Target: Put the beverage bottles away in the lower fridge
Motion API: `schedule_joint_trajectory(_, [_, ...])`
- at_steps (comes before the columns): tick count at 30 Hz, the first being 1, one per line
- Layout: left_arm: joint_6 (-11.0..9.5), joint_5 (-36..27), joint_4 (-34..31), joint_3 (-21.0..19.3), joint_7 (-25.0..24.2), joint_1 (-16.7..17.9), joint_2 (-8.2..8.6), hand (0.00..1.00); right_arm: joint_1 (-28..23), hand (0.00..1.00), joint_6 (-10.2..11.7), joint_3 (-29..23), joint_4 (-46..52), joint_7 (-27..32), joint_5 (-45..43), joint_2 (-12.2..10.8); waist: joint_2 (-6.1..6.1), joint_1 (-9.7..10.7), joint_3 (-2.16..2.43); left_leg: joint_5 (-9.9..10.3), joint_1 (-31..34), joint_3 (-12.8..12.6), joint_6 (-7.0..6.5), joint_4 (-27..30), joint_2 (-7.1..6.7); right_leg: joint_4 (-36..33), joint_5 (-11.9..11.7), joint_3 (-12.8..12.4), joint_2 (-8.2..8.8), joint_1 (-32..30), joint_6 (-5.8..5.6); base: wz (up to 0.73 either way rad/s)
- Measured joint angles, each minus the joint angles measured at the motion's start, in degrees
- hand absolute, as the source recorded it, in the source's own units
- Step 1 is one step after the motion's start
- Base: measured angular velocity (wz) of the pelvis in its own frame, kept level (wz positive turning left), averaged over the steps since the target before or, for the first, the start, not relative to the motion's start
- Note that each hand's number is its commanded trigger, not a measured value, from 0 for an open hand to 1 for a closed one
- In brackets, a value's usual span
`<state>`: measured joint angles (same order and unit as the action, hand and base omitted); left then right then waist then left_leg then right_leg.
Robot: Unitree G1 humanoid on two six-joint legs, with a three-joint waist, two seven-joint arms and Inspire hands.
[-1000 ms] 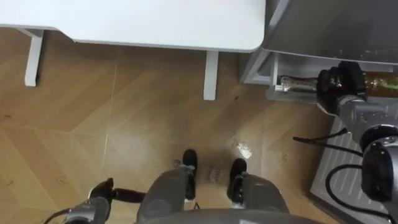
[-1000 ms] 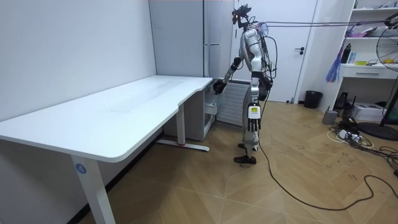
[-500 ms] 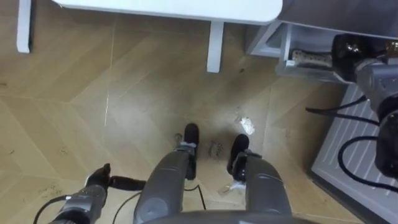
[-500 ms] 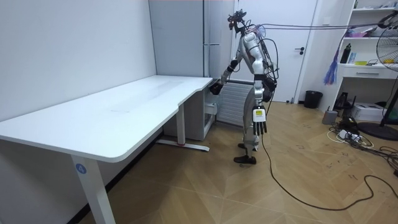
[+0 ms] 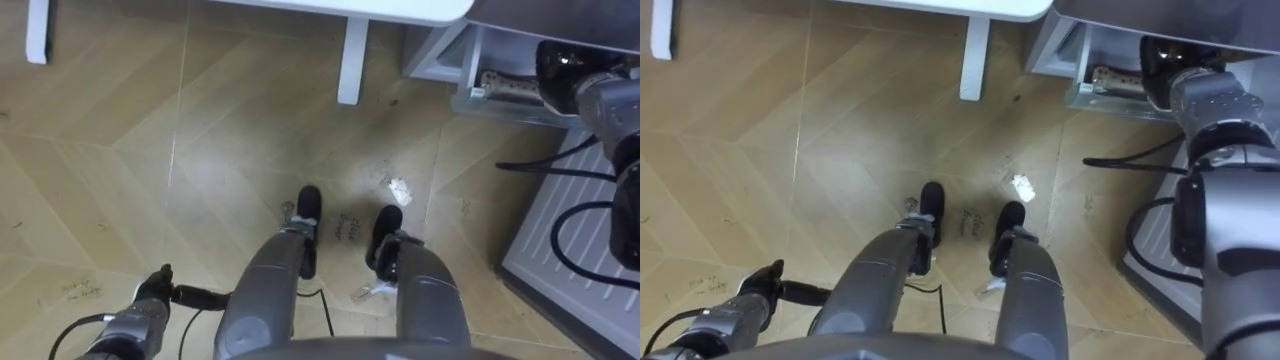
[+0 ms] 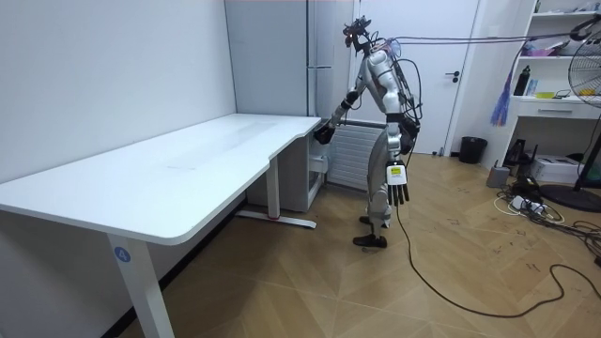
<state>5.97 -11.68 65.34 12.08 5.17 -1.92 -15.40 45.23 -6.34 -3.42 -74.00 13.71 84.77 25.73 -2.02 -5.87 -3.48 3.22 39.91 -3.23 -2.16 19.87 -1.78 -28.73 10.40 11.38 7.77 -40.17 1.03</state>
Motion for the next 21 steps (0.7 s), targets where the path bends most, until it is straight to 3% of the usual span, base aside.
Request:
schedule_joint_trajectory(8, [-0.04,0.00,0.02,0.15,0.80,-0.39,0.00,0.00,0.19,0.00,-0.12,1.15,0.00,-0.66,0.16,0.16,-0.10,-2.20,0.02,-0.02,-0.05,0.05,0.00,0.04,0.01,-0.03,-0.06,0.37,0.08,0.04,0.08,-0.01])
schedule_joint_trajectory(21, [-0.11,0.14,-0.20,0.05,1.68,-0.44,0.00,0.00,0.15,0.00,-0.24,2.19,-0.43,-1.32,-0.44,0.38,-0.10,-2.27,0.01,-0.01,0.22,0.08,0.00,0.48,0.02,0.14,-0.06,0.27,-0.03,0.02,0.07,0.00])
